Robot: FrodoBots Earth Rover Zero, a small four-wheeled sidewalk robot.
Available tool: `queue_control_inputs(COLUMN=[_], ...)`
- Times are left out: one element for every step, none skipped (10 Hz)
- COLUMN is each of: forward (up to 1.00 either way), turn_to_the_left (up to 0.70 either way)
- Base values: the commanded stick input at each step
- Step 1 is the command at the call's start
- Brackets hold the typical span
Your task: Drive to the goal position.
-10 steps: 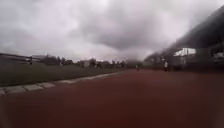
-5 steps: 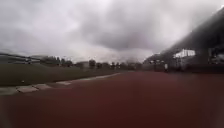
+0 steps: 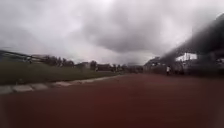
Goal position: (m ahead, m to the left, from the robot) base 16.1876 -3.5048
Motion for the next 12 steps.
queue_control_inputs(forward=[0.5, 0.5, 0.5, 0.5, 0.5, 0.5, 0.5, 0.5, 0.5, 0.5, 0.5, 0.5], turn_to_the_left=[0.02, 0.02, 0.02, 0.02, 0.02, 0.02, 0.02, 0.02, 0.02, 0.02, 0.02, 0.02])
